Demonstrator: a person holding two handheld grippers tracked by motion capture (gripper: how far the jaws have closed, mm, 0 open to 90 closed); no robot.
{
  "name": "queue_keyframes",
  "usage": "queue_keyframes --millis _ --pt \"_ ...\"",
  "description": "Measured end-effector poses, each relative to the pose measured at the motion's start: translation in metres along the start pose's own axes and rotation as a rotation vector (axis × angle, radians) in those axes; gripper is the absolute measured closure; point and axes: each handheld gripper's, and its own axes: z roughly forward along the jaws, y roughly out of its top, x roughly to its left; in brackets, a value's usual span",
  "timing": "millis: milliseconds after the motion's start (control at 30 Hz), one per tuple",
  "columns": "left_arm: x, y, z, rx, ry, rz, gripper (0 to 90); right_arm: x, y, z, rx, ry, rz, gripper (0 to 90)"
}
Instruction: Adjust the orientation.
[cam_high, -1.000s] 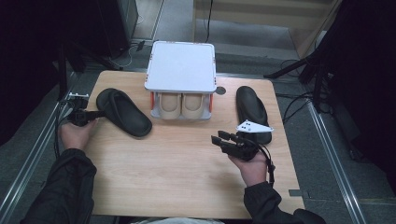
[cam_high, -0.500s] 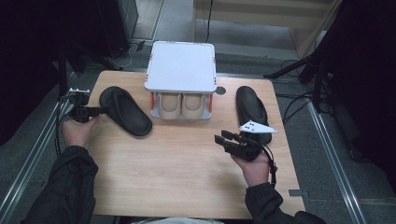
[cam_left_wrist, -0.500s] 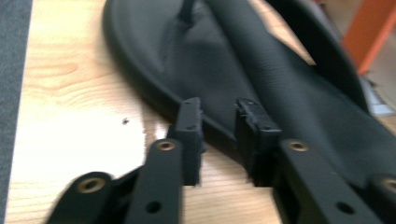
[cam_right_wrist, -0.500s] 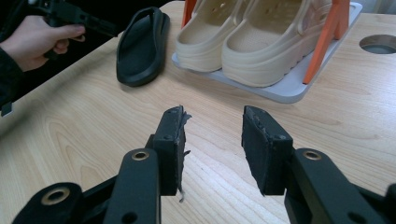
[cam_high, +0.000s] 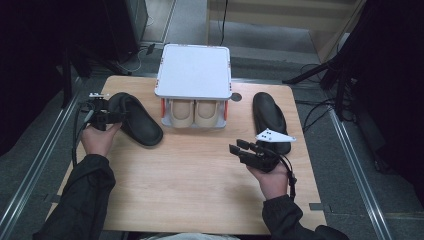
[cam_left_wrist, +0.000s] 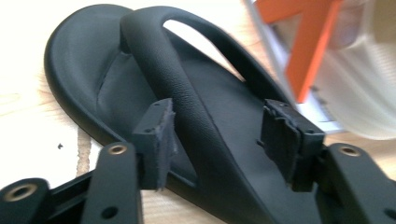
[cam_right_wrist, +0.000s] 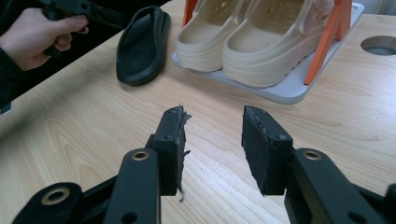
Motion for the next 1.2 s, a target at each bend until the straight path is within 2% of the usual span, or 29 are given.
queue_keyframes --millis 100,233,300,400,500,567,933,1067,1200 --pt "0.001 0.000 0.010 0.013 0.031 0.001 42.3 0.000 0.000 0.000 -0.001 0.001 0.002 60.6" --pt "0.008 -0.001 0.018 0.042 0.044 -0.012 42.3 0.000 -0.001 -0.001 0.000 -0.003 0.001 60.5" --pt "0.011 -0.002 0.023 0.056 0.027 -0.028 43.6 -0.001 -0.002 -0.001 0.000 -0.005 -0.001 60.6" --pt "0.011 -0.002 0.026 0.040 0.006 -0.026 49.7 0.000 -0.002 -0.001 0.002 -0.005 -0.001 60.6" --pt "0.010 -0.001 0.026 0.039 -0.002 -0.026 54.8 0.000 -0.003 -0.002 0.002 -0.013 -0.003 60.7" --pt "0.012 0.001 0.025 0.062 -0.016 -0.036 56.1 0.000 -0.003 -0.003 0.000 -0.017 -0.002 60.7" --pt "0.019 0.003 0.021 0.063 -0.010 -0.069 69.2 -0.002 -0.003 -0.005 0.000 -0.026 -0.002 60.7" --pt "0.022 0.005 0.017 0.066 -0.041 -0.084 70.0 -0.002 -0.003 -0.005 0.002 -0.026 -0.002 60.7" --pt "0.022 0.008 0.009 0.049 -0.050 -0.082 70.4 -0.004 -0.003 -0.006 -0.003 -0.028 0.002 60.7"
